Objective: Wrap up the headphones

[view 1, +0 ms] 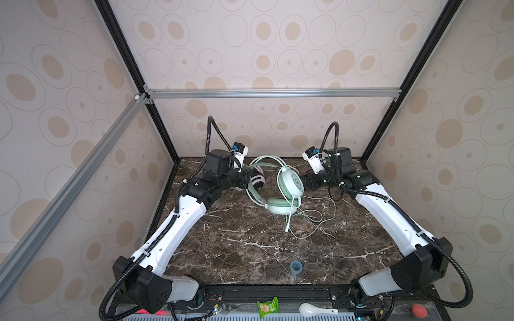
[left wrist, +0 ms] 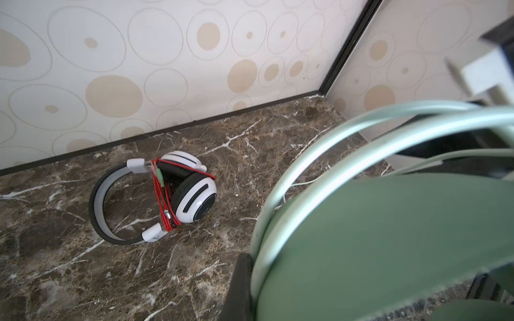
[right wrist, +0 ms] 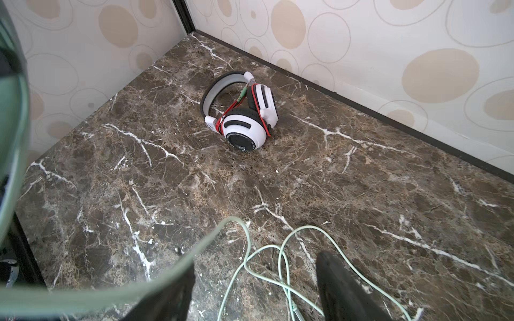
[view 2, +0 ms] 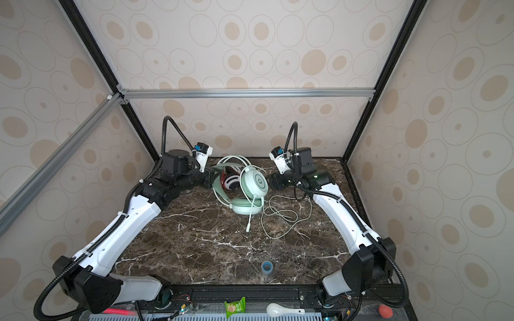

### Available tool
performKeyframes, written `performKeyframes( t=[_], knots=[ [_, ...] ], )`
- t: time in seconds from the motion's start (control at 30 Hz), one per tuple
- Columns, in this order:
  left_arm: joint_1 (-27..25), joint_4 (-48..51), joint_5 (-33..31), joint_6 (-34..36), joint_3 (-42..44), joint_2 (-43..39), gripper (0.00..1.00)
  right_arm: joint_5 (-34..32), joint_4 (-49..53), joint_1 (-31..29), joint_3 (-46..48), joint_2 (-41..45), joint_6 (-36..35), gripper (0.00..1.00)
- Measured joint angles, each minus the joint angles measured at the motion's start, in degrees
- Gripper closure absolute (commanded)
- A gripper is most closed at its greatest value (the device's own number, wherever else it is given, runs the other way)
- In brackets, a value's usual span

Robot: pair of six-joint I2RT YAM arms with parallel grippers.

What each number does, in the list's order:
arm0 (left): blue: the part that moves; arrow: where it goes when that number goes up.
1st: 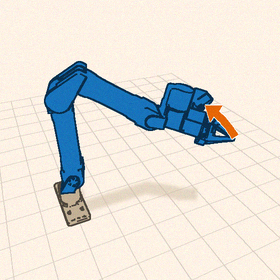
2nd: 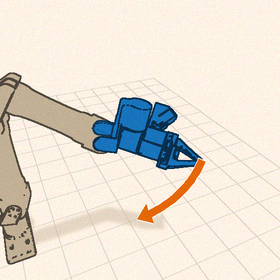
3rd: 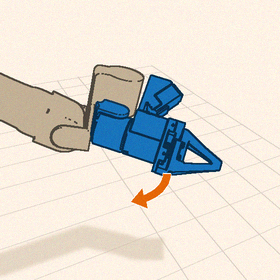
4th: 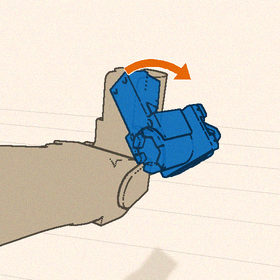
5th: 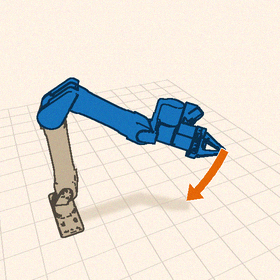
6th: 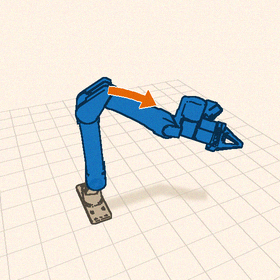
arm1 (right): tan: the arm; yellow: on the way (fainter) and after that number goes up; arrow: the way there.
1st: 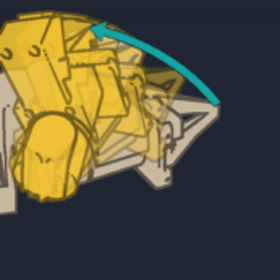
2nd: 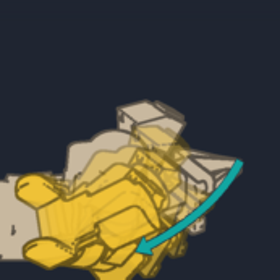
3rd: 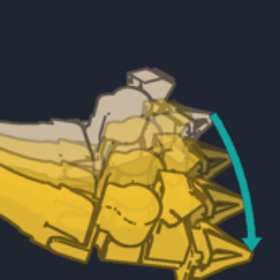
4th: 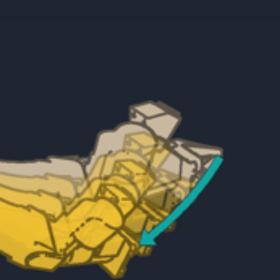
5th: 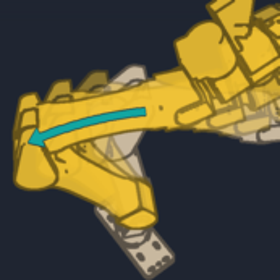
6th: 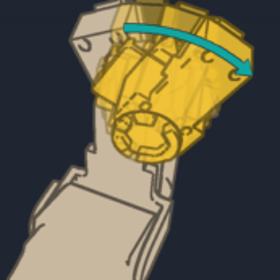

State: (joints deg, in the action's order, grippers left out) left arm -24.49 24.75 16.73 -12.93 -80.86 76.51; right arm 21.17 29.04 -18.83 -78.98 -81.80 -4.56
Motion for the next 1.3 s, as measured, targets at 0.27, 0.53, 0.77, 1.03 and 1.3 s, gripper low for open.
performKeyframes(
  t=[0.27, 0.53, 0.77, 1.03, 1.3],
  knots=[
    [0.0, -1.5, 1.4, -3.2, -5.2, 0.5, 1.0, 10.8, -12.1, 2.7, 8.6, 2.5, 3.4, 0.23],
    [0.0, -1.4, 2.6, -4.3, -9.3, 3.6, 1.0, 20.4, -18.6, 2.7, 11.3, 1.6, 5.2, 0.23],
    [0.0, -1.1, 3.0, -5.3, -12.3, 5.5, 1.0, 22.6, -23.1, 2.7, 15.9, 1.4, 7.5, 0.23],
    [0.0, -2.1, 4.1, -7.4, -14.2, 5.6, 1.0, 20.8, -31.6, 2.7, 19.5, -2.7, 13.0, 0.29],
    [0.0, -5.2, 5.2, -10.3, -14.2, 5.6, 1.0, 18.9, -36.9, 2.7, 19.9, -7.8, 16.9, 0.39]
  ],
)
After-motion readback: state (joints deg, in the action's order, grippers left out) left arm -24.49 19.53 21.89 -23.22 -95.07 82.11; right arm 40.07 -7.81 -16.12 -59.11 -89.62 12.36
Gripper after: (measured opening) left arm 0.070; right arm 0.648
